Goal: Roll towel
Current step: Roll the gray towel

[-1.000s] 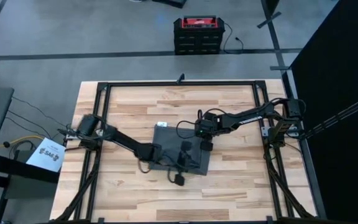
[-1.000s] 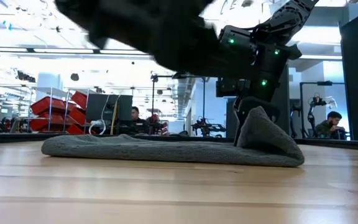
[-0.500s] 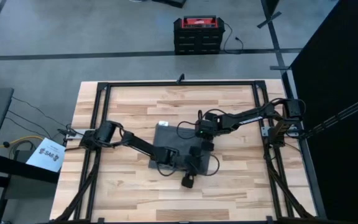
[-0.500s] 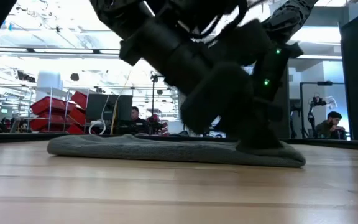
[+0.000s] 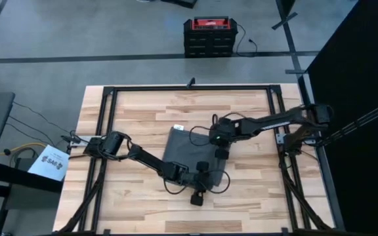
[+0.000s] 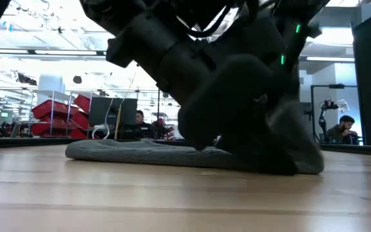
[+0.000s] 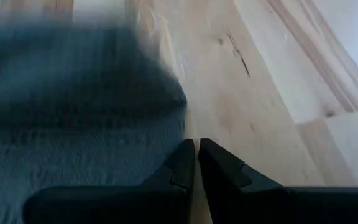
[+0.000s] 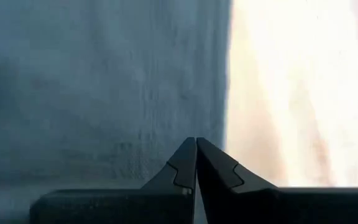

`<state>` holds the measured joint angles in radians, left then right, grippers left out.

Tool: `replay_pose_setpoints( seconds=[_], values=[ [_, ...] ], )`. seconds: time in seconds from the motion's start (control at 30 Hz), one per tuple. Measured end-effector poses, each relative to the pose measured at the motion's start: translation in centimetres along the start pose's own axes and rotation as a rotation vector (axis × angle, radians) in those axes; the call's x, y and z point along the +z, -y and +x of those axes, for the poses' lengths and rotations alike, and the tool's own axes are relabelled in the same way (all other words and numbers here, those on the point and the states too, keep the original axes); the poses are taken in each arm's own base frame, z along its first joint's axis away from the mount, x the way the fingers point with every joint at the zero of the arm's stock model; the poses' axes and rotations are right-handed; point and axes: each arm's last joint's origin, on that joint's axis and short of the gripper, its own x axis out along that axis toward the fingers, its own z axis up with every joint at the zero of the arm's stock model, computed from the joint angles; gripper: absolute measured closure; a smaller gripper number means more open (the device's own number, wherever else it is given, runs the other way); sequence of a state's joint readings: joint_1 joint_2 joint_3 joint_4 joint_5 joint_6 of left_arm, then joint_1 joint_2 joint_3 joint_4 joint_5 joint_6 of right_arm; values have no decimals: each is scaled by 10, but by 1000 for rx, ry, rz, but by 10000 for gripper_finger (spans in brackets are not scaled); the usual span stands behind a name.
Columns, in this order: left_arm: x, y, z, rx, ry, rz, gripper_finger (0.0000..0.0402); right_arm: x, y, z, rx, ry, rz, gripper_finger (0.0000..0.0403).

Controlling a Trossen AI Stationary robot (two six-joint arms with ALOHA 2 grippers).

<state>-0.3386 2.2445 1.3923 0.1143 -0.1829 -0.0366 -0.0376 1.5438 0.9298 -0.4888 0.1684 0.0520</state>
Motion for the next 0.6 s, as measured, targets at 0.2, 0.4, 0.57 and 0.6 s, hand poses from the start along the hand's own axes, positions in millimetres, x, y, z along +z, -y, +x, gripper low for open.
replay_pose_setpoints(
  seconds=[0.2, 0.4, 0.57, 0.6],
  values=[
    [-1, 1, 5, 10, 25, -25, 386, -5, 5, -24, -8, 19, 29, 403],
    [4, -1, 1, 11, 46, -24, 387, -19, -8, -44, 7, -53, 5, 403],
    [6, -1, -1, 11, 54, -15, 386, -53, -42, -61, 54, -110, 46, 403],
    [7, -2, -3, 12, 56, -9, 386, -61, -49, -60, 66, -111, 55, 403]
  ],
)
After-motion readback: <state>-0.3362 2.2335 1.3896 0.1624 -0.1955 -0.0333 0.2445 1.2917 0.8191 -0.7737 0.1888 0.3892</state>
